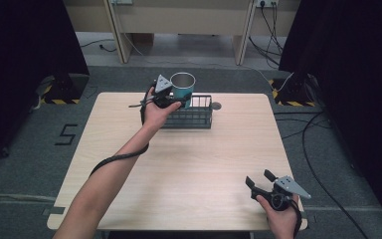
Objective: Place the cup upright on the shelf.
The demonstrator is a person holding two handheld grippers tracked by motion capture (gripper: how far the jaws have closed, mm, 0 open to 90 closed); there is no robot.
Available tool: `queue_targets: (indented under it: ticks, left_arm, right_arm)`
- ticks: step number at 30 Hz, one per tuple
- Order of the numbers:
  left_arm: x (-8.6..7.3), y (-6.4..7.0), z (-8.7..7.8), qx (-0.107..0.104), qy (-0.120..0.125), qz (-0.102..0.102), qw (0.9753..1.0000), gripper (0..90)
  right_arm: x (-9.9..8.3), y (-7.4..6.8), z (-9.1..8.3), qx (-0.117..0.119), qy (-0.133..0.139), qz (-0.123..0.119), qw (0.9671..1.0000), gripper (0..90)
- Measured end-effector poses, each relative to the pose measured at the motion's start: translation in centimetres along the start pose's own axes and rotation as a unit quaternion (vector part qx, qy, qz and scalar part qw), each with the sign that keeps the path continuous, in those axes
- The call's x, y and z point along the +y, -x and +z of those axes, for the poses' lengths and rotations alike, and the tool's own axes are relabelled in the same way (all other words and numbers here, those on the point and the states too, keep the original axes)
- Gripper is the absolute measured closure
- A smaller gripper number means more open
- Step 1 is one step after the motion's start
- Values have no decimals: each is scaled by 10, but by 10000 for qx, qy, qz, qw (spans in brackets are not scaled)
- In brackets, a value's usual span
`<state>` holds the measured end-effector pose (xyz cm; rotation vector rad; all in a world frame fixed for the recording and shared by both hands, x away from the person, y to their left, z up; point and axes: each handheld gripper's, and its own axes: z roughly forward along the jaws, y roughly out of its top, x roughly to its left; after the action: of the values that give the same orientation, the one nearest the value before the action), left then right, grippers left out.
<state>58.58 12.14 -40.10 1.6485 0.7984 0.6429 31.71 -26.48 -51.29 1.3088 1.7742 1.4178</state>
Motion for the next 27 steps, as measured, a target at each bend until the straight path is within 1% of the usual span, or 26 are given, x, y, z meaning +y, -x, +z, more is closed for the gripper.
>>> queue_targets:
  ticks: [5, 12, 20, 21, 22, 24, 27]
  left_arm:
    - [-4, -2, 4, 52, -57, -58, 10000, 162]
    - [-5, -1, 8, 75, -105, -47, 9999, 162]
    - [-10, 1, 14, 51, -198, -75, 9998, 162]
    - [-11, 1, 14, 49, -211, -81, 9997, 162]
    - [-12, 1, 15, 39, -236, -80, 9997, 162]
    - [-12, 1, 15, 34, -246, -89, 9997, 162]
    - [-13, 2, 16, 16, -271, -83, 9996, 162]
  right_arm:
    - [0, 0, 0, 3, 1, 9, 10000, 179]
    - [0, 0, 0, 7, 2, 15, 10000, 179]
    - [0, 0, 0, 12, 5, 1, 10000, 179]
    - [0, 1, 0, -1, 11, -30, 10000, 179]
    - [0, 0, 0, 18, -2, 26, 10000, 179]
    - [0, 0, 0, 8, 5, -4, 10000, 179]
    - [0, 0, 0, 16, -2, 16, 10000, 179]
